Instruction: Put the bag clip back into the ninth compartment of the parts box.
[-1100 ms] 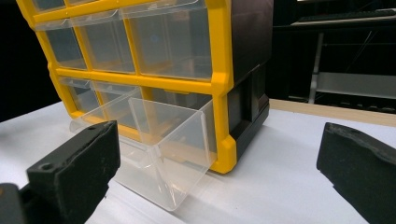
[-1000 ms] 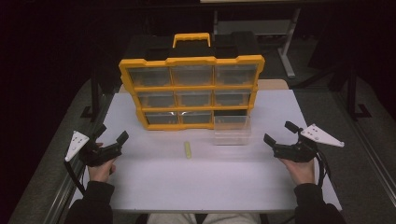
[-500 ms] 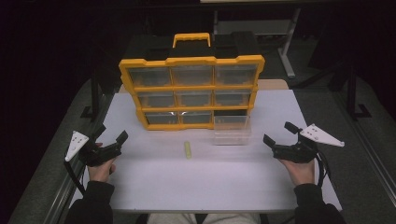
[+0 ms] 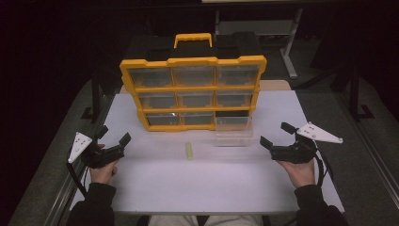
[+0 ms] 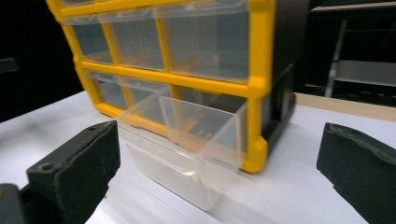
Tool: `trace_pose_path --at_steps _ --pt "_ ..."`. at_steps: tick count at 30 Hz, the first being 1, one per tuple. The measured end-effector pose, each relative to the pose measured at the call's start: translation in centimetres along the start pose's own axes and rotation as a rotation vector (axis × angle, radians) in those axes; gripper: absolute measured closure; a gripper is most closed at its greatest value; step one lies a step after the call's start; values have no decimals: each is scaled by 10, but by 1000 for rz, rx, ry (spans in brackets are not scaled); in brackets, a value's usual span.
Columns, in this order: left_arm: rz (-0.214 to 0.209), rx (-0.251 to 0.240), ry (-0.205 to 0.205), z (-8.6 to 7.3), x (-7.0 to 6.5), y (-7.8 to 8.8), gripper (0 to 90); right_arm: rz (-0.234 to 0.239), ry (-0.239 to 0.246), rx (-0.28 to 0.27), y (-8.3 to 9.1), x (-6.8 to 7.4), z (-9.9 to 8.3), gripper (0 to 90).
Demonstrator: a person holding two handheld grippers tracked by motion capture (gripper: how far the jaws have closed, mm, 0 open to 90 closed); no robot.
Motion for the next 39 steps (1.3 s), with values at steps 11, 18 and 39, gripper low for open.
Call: trace_pose_path --at_steps 11,18,39 --pt "-3 3 -10 0 -1 0 0 66 37 20 -8 27 16 0" --pt "-5 -7 -7 1 -1 0 0 93 81 43 -15 44 27 0" --pt "-8 3 -18 0 -1 -1 0 169 150 136 -40 84 37 0"
Point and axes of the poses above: each handheld gripper's, and its own axes: y roughly backward along the jaws, z roughly out of its top, x roughly to its left, the point moved 6 cm from there along -y, roughly forward along the jaws, and after that the axes turned 11 degrees about -z, right-handed, at the moved point
